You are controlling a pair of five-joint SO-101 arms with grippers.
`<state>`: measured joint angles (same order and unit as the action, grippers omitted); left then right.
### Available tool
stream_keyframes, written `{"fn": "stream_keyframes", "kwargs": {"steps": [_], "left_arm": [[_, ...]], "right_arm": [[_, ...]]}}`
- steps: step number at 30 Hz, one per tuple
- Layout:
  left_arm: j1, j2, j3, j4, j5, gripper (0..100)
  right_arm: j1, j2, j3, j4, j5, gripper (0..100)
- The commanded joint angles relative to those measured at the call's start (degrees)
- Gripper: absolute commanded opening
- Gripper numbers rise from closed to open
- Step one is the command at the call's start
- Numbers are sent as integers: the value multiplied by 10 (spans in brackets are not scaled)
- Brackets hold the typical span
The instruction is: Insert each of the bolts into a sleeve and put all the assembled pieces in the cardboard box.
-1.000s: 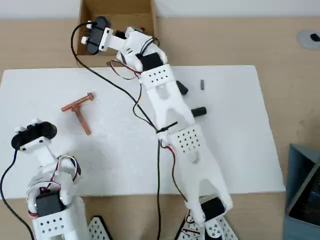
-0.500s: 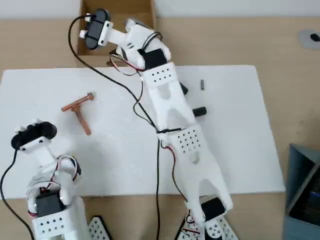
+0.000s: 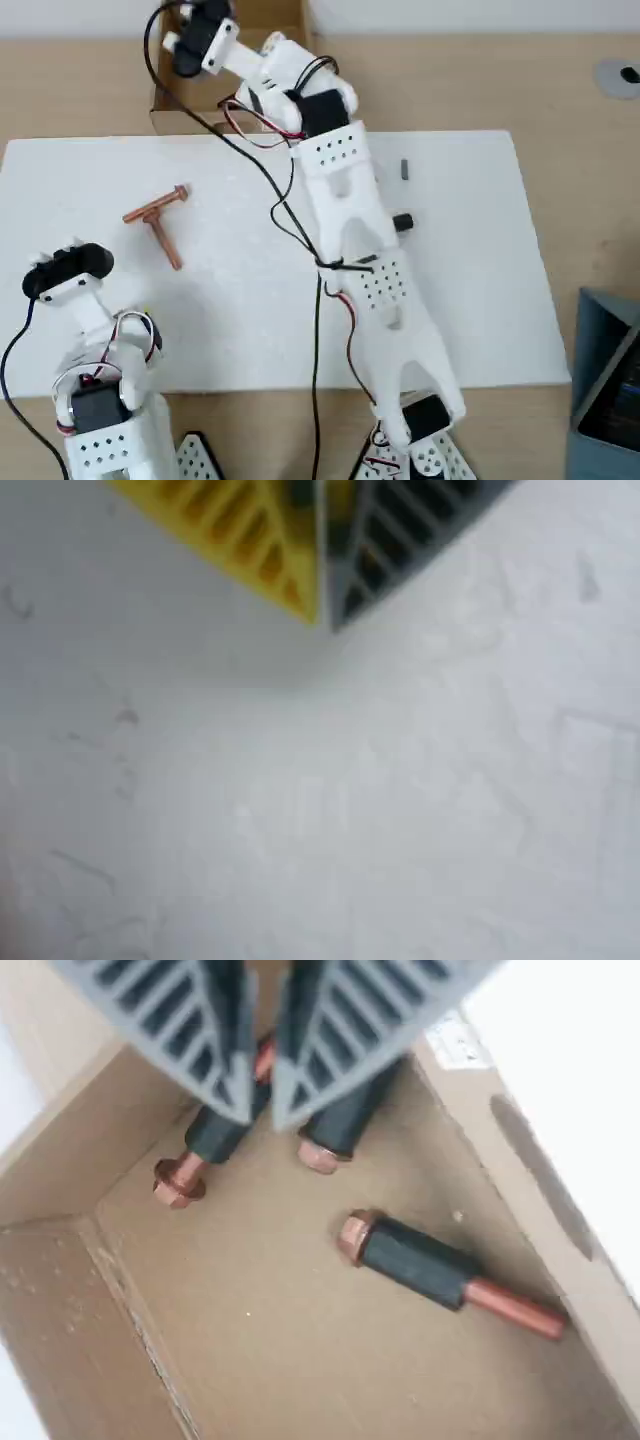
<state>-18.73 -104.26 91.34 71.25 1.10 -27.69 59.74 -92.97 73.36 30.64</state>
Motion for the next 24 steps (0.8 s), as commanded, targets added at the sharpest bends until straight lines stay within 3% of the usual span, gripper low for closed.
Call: {"fn": "stream_keyframes", "kwargs": {"steps": [1, 19, 24], "left_arm": [[-3, -3, -1, -4, 3, 3], [-6, -3, 0, -4, 4, 3], [-6, -3, 0, -4, 4, 3]], "right_arm": [[14, -81, -26, 39, -32, 9], [14, -241, -27, 275, -135, 9], [29, -269, -22, 290, -156, 9]]}}
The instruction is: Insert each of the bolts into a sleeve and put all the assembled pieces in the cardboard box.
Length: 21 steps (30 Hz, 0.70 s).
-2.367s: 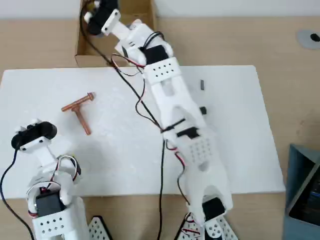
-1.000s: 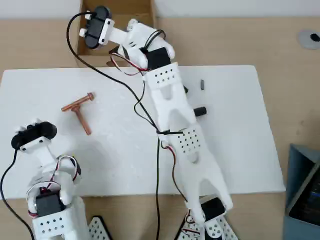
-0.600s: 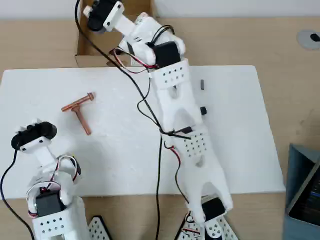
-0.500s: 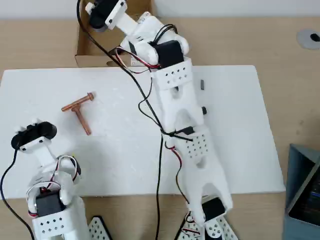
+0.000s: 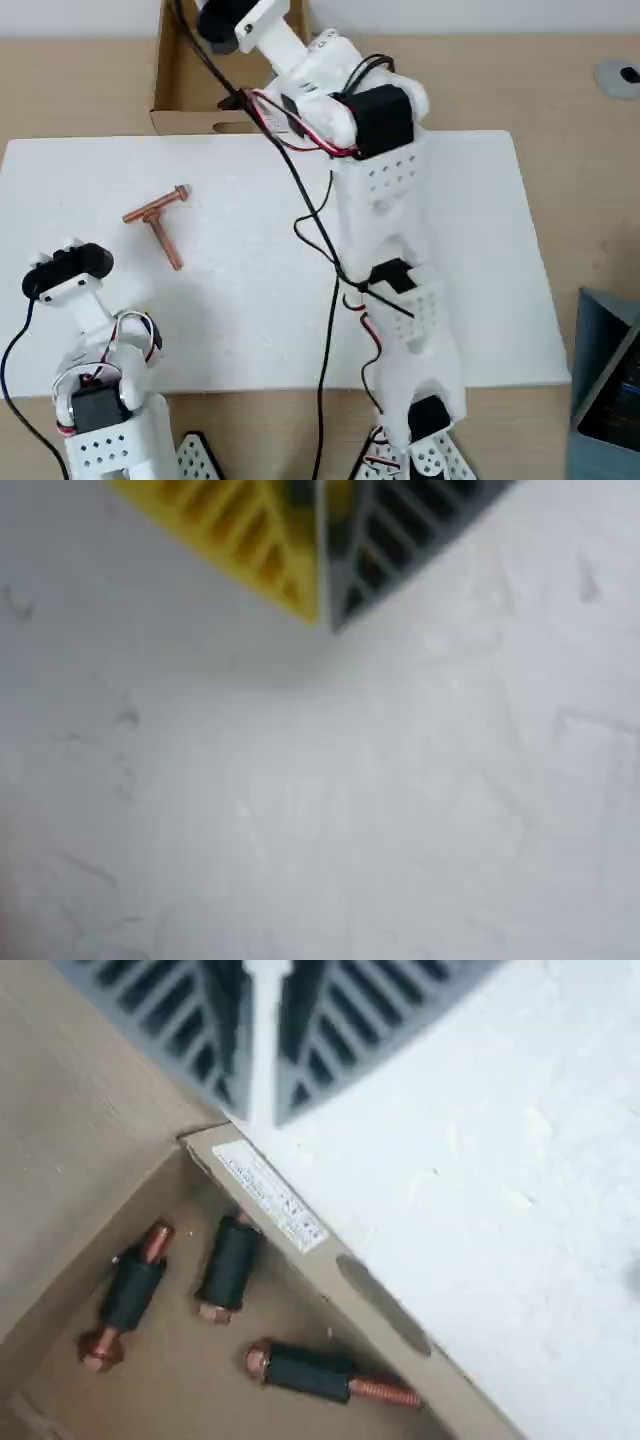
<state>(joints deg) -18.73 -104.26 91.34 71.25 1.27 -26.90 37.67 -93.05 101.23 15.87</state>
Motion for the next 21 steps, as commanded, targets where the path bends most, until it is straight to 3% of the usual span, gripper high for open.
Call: {"fn": "stream_keyframes", "kwargs": {"steps": [1, 7, 16, 21], "left_arm": [[-6, -3, 0, -4, 3, 3], [-6, -3, 0, -4, 3, 4], [-7, -3, 0, -4, 3, 4], [-7, -3, 0, -4, 3, 4]], "right_arm": [[26, -51, -20, 12, -8, 9], [66, -87, 65, 12, -8, 9], [90, -249, 401, 8, -8, 9], [91, -256, 502, -3, -7, 9]]}}
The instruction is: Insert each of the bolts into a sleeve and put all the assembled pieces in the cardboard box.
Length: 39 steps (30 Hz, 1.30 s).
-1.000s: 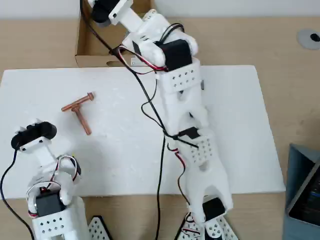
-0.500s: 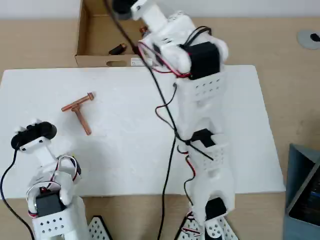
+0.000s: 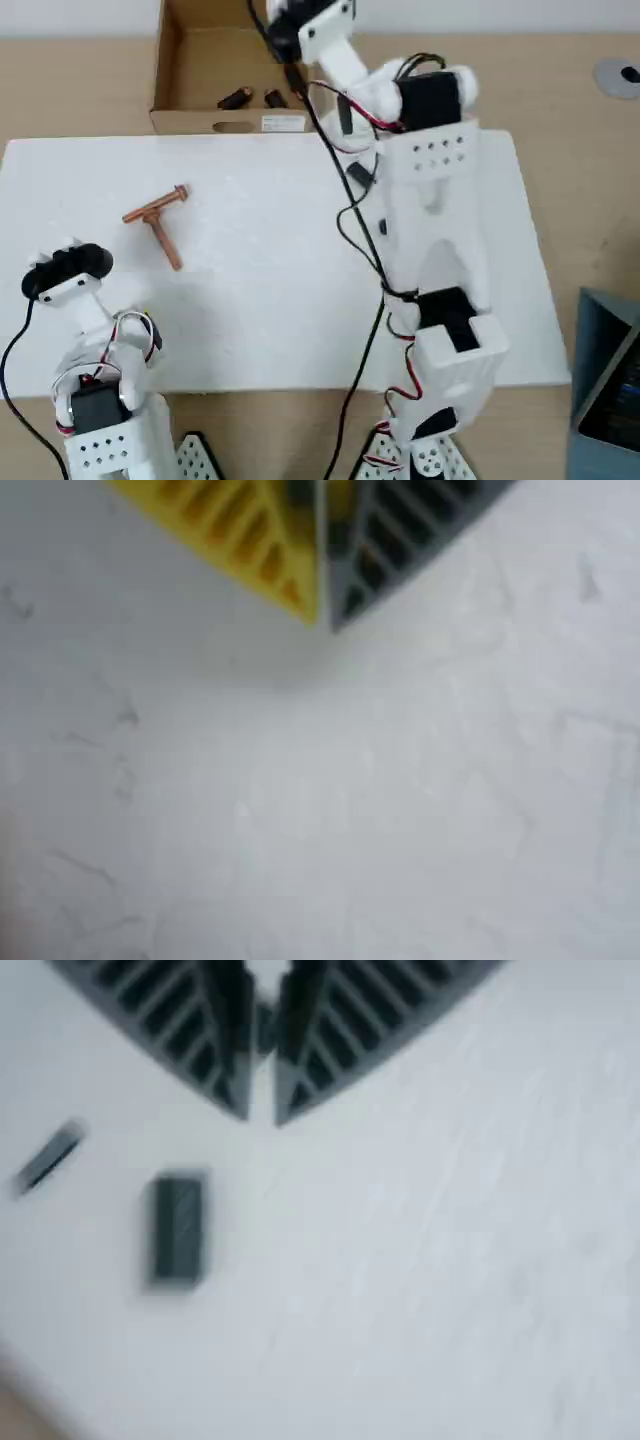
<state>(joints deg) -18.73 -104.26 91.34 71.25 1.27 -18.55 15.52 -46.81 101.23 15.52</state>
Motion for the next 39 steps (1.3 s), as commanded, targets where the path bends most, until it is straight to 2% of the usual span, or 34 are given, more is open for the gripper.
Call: {"fn": "stream_keyframes", "kwargs": {"steps": [1, 8, 13, 15, 24, 29, 39], "left_arm": [[-7, -3, 0, -4, 3, 4], [-7, -3, 0, -4, 3, 4], [-7, -3, 0, -4, 3, 4], [-7, -3, 0, -4, 3, 4], [-7, -3, 0, -4, 3, 4], [-7, -3, 0, -4, 3, 4], [-7, -3, 0, -4, 3, 4]], "right_arm": [[7, -34, 56, -11, -4, 9], [19, 34, 102, -39, 11, 9], [40, 111, 71, -40, 141, 9], [45, 146, 44, -38, 167, 11], [57, 288, -114, 1, 168, 150], [57, 337, -167, 4, 167, 161], [68, 371, -181, -21, 167, 166]]}}
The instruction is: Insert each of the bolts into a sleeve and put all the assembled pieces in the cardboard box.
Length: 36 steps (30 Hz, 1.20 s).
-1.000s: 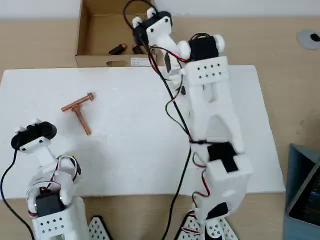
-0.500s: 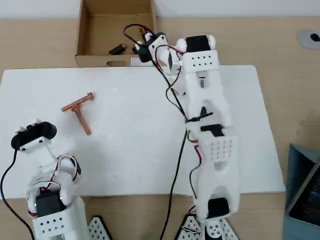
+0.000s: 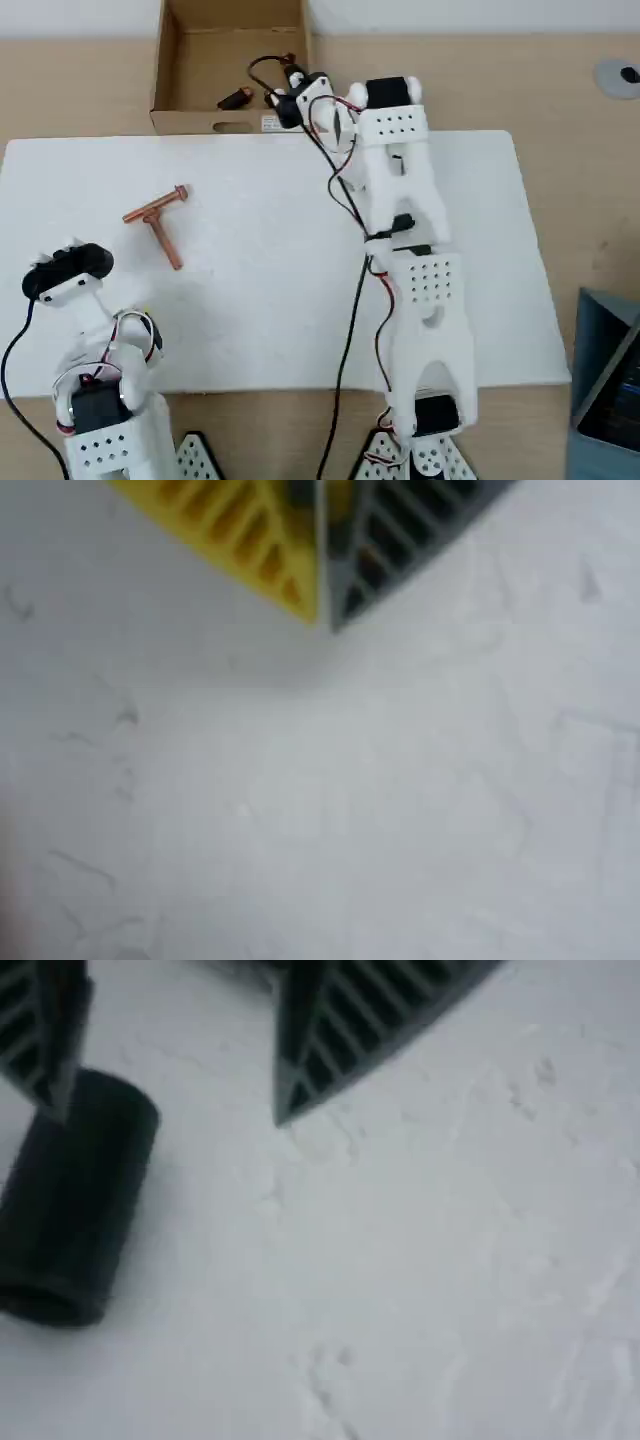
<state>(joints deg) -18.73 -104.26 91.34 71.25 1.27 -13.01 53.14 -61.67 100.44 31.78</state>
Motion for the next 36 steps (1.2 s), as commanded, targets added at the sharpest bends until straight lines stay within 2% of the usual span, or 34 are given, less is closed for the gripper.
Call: {"fn": "stream_keyframes", "kwargs": {"steps": [1, 20, 26, 36], "left_arm": [[-7, -3, 0, -4, 3, 4], [-7, -3, 0, -4, 3, 4], [-7, -3, 0, -4, 3, 4], [-7, -3, 0, -4, 3, 4]], "right_arm": [[15, -6, -34, -13, 4, 173], [16, 62, -36, -17, 6, 180], [15, 75, -36, -17, 23, 87], [14, 74, -63, -22, 25, 88]]}}
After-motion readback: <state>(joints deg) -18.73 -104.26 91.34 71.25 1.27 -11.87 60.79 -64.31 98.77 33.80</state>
